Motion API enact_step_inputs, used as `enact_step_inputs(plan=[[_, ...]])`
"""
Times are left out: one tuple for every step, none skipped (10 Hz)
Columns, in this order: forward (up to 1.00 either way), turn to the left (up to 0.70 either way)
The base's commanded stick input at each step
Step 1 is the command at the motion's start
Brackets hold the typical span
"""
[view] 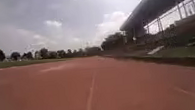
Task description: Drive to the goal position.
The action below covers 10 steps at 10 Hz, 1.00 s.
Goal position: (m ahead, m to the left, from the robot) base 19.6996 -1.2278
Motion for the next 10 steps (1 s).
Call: enact_step_inputs(plan=[[0.45,0.00],[0.45,0.00],[0.45,0.00],[0.45,0.00],[0.45,0.00],[0.45,0.00],[0.45,0.00],[0.45,0.00],[0.45,0.00],[0.45,0.00]])
